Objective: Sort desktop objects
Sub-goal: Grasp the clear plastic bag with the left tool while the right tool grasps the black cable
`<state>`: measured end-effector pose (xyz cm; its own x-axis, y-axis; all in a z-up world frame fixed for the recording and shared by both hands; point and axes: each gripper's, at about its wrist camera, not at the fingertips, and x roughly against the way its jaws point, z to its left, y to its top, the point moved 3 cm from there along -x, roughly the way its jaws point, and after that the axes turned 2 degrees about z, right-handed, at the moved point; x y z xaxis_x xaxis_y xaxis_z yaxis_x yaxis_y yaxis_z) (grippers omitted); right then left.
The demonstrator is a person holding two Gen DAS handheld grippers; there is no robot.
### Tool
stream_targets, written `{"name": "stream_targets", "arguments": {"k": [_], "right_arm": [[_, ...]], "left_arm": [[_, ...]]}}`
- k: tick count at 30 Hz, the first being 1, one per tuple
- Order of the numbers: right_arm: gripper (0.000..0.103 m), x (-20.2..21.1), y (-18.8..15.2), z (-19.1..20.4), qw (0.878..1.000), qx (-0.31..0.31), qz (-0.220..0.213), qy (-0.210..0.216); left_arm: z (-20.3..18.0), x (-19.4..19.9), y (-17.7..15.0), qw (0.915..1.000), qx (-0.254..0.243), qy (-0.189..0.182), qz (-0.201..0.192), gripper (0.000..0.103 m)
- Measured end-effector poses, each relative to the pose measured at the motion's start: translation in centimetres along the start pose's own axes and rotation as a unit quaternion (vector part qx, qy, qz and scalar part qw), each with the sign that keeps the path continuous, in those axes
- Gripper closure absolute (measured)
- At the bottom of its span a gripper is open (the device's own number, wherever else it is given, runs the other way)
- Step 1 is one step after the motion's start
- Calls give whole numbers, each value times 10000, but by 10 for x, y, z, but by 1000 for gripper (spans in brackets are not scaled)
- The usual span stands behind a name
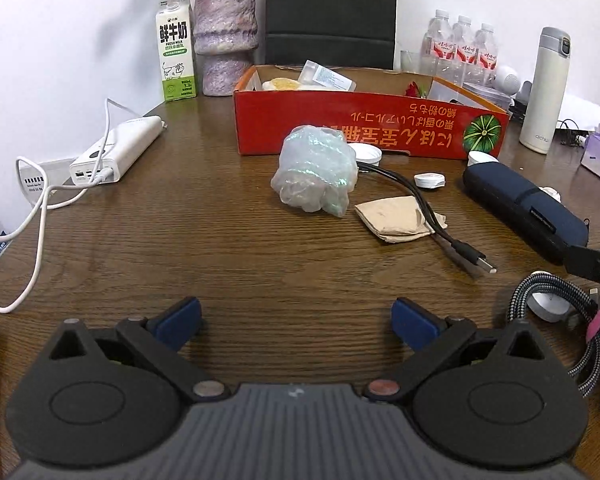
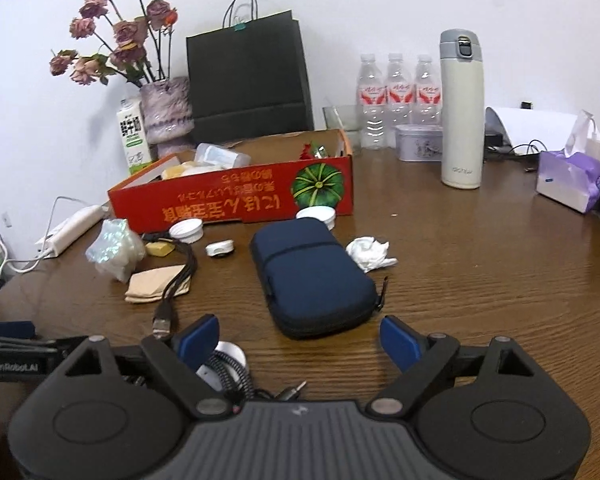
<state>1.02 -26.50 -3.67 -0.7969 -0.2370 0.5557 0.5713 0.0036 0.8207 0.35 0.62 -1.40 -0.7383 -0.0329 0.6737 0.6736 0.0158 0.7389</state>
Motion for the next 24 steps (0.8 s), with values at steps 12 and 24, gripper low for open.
{"name": "stream_targets", "arguments": {"k": [12,24], "right_arm": [[33,8,8,9,9995,238,-93,160],[89,-64,27,89,9882,1149,801,620]], "left_arm": [[8,1,27,9967,97,-802,-118,0],[18,-70,77,9960,455,-774,30,55]]}}
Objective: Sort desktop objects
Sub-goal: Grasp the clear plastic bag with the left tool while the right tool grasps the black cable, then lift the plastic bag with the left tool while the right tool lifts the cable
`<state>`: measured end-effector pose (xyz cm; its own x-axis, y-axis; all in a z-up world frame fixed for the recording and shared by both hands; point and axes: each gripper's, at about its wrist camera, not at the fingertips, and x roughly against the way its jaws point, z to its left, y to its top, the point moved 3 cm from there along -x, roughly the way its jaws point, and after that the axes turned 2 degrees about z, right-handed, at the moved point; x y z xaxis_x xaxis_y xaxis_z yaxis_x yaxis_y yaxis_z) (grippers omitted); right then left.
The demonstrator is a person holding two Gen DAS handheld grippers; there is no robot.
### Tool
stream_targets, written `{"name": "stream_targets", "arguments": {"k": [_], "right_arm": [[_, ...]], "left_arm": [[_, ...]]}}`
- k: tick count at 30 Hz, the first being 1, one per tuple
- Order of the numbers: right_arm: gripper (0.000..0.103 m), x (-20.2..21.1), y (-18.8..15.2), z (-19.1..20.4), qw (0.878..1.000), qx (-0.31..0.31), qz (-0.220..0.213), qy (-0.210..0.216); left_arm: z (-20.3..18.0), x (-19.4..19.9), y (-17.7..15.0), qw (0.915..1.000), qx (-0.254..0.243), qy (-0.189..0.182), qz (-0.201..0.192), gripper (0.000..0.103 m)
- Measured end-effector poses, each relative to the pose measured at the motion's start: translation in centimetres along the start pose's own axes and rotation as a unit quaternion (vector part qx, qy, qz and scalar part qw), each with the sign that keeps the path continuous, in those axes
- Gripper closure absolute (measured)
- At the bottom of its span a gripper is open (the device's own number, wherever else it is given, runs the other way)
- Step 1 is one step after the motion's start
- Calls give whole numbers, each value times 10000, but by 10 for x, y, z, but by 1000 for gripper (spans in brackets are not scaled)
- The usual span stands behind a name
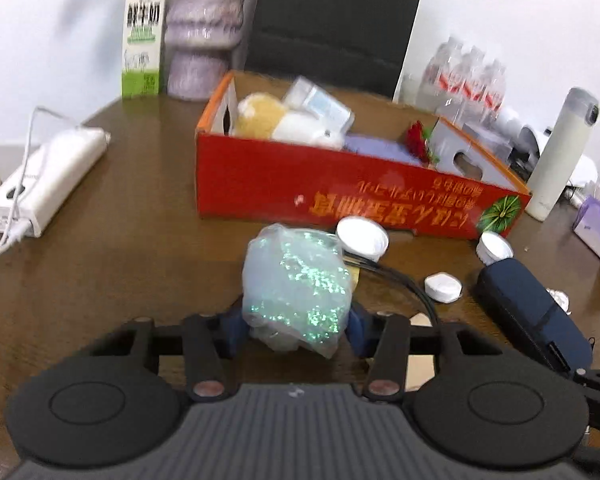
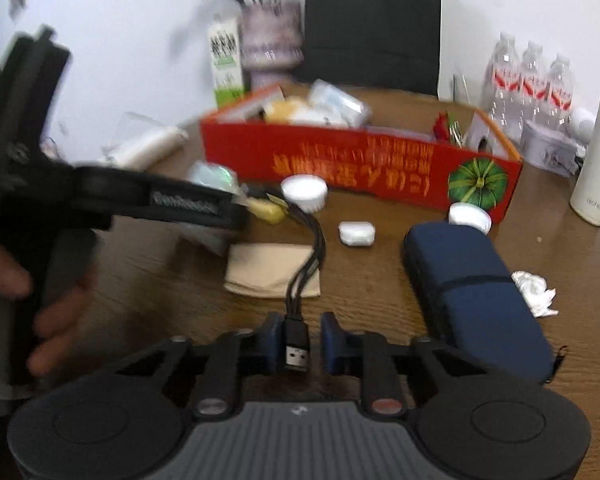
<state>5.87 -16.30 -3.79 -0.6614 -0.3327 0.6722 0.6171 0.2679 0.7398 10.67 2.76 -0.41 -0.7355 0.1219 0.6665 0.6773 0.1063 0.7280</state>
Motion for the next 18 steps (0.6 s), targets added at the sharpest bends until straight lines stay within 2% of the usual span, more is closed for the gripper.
{"name": "stream_targets", "arguments": {"k": [2,5,7,8,10,12,14,18], "right_arm": [[89,0,-2,0,9999,-67,-75,-82],[91,8,2,2,9998,-142,-108,-29],[92,26,8,4,9996,-134,-247,86],[97,38,12,6,9991,-124,-345,195],[97,59,19,5,9978,-218,-525,335],[97,74,23,2,9970,-215,-723,191],[97,76,21,-5,9969,-365,-695,111],[97,72,9,-13,9976,-369,-565,-171]], "left_arm": [[0,8,-3,9999,-53,100,-114,58],[-1,31,-3,9993,-28,36,-361,59],[-3,47,-3,9987,-56,-40,-508,58],[-4,55,-4,9983,-96,-59,-571,59],[-6,67,-6,9977,-133,-98,-655,58],[-10,70,-11,9978,-225,-208,-585,58],[-13,70,-21,9983,-298,-107,-487,58],[-10,74,-35,9989,-275,-148,-344,58]]}}
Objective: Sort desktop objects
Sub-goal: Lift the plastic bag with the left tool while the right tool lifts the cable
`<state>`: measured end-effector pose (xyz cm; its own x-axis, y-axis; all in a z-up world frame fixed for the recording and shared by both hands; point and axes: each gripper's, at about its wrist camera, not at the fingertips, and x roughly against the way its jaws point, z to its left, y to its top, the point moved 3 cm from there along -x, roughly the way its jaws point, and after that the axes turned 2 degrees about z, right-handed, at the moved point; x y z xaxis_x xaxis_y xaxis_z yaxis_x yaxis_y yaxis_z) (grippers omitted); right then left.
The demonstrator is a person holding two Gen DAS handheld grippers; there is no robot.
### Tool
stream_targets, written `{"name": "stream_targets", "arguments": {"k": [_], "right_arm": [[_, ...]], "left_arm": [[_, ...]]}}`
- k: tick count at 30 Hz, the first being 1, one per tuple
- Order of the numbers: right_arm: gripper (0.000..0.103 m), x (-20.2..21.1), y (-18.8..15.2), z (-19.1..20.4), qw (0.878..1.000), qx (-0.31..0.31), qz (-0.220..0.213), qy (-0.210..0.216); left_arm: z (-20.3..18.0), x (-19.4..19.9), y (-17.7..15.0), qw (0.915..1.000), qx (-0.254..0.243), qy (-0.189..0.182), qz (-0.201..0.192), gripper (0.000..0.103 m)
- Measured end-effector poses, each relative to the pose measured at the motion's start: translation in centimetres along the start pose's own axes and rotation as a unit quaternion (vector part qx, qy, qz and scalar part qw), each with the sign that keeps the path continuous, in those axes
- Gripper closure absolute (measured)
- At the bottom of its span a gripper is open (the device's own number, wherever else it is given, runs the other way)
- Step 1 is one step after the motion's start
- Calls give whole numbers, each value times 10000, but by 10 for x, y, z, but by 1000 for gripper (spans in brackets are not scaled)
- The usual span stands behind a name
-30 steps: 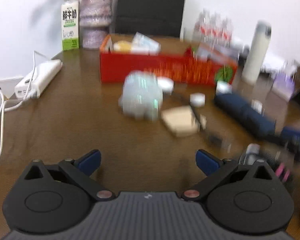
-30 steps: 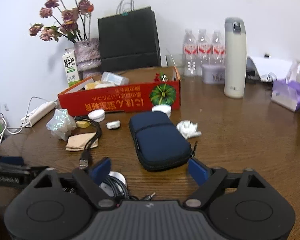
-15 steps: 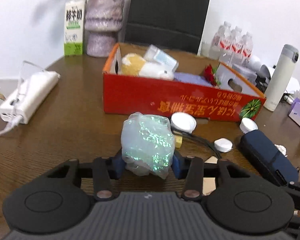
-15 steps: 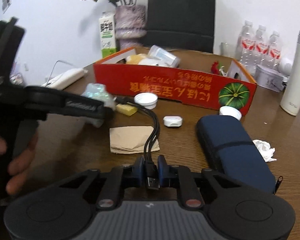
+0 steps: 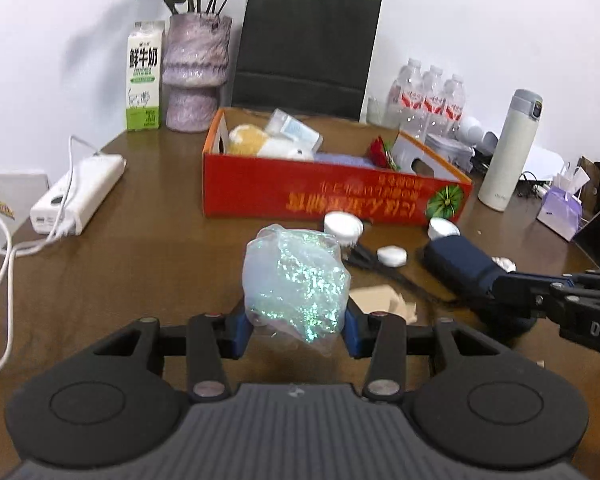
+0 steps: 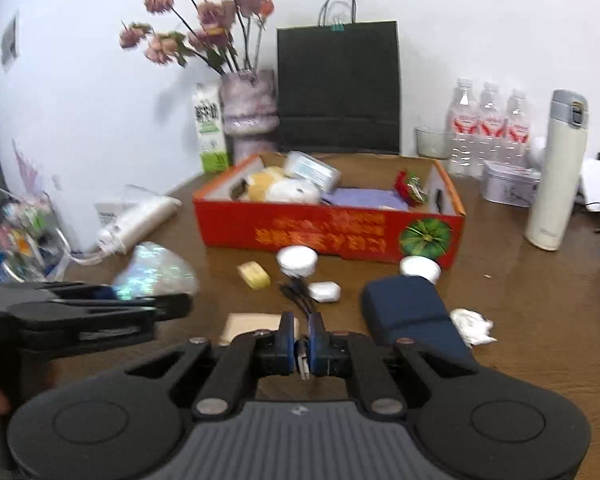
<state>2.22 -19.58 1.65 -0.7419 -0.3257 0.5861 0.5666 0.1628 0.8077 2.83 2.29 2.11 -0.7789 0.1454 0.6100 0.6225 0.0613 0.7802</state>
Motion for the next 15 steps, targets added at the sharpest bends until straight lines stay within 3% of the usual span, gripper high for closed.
{"name": "stream_targets", "arguments": {"k": [4,6,10,14,15], "right_arm": [[96,-7,-14,-10,9997,71,176,-168],[88,-11,-21,-16,9992,85,208,-337],[84,-24,-36,-32,9971,-352,598,-311],[59,-25,-36,-35,9961,-640,603,-36],[58,-28,-37,-33,9963,-555,644,-93]], "left_arm": [[-7,2,-3,9999,-117,-77,47,58],[-15,-2,-3,9996,-212,-161,70,57],[-31,-14,-10,9984,-535,-136,146,56],[-26,-21,-20,9985,-440,-162,274,56],[-24,-22,-21,9986,-397,-166,302,56]]}}
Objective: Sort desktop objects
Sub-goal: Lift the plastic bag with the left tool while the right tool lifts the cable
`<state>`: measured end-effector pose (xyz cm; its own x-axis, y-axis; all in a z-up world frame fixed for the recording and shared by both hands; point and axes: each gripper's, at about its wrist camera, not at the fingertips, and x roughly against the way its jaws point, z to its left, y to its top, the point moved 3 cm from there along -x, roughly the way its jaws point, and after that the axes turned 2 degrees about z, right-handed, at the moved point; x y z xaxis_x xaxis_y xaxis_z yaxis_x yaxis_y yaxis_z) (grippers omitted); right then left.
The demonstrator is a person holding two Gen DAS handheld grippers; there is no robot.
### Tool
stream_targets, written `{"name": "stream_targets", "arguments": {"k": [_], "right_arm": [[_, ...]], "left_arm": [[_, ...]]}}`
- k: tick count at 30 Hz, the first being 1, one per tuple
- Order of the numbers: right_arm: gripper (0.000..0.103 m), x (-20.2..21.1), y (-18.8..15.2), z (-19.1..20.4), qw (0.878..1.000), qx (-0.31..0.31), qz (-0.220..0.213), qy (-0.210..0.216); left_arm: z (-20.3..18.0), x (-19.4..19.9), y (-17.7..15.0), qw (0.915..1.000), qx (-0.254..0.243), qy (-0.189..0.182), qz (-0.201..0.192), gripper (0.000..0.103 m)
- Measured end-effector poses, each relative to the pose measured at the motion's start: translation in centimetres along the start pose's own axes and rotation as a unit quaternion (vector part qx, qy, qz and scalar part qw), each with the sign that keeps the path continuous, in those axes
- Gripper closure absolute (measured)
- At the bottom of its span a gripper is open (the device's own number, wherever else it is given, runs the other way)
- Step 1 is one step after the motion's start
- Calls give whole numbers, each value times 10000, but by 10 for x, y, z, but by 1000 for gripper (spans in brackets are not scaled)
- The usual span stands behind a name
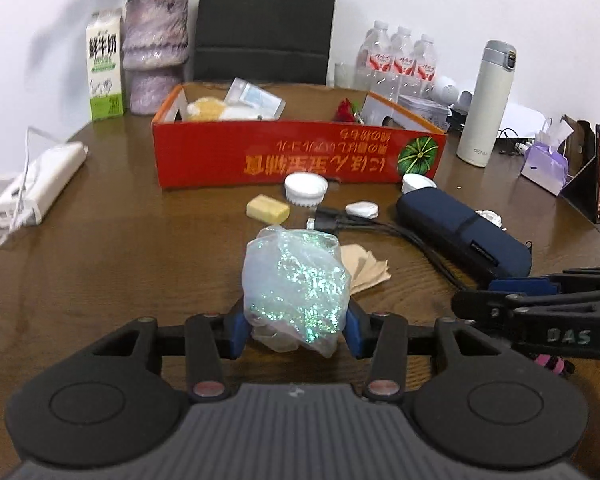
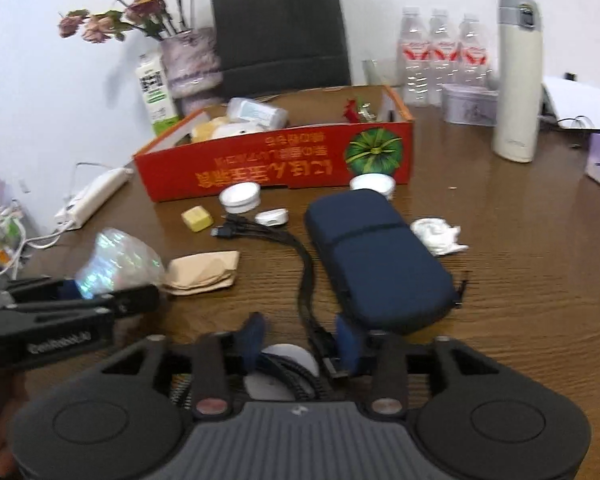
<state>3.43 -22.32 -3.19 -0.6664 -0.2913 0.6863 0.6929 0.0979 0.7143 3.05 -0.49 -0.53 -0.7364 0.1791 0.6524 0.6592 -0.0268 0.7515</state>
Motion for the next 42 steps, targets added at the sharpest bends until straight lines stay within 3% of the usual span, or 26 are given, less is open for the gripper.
{"name": "stream_targets", "arguments": {"k": [4,5,6,8,12,16,19,23,29,32,36,40,42], "right_arm": [[58,-12,5,15,9976,474,219,-451],[71,-13,7,17,9977,433,262,-446],[95,-14,10,20,9968,504,337,-524],[99,-13,10,27,9935,835,372,-674],[103,19,15,46,9903,1076,-386,-789],[103,57,29,64,9734,1632,-1126,-1152],[103,76,41,62,9695,1700,-1322,-1166],[103,103,54,47,9746,1377,-1541,-859],[103,120,64,34,9751,1100,-1755,-787],[103,105,60,28,9855,858,-1419,-356],[89,28,43,24,9982,477,-187,303],[82,-30,34,10,9989,234,409,-77],[75,-41,37,4,9994,149,302,-3]], "left_arm": [[3,-1,0,10000,44,8,-15,56],[3,0,0,10000,41,20,-10,56],[3,1,-1,10000,34,40,-14,56],[3,5,-1,9999,0,81,-65,56],[7,14,1,9997,34,198,-143,56],[10,21,7,9994,76,222,-234,56],[11,27,9,9992,120,250,-288,56],[14,32,12,9989,132,304,-346,56],[14,35,18,9986,115,300,-417,56],[15,30,16,9988,151,310,-338,56],[14,22,11,9992,127,309,-211,56],[15,17,10,9993,32,305,-201,56],[16,12,10,9994,45,303,-167,56]]}}
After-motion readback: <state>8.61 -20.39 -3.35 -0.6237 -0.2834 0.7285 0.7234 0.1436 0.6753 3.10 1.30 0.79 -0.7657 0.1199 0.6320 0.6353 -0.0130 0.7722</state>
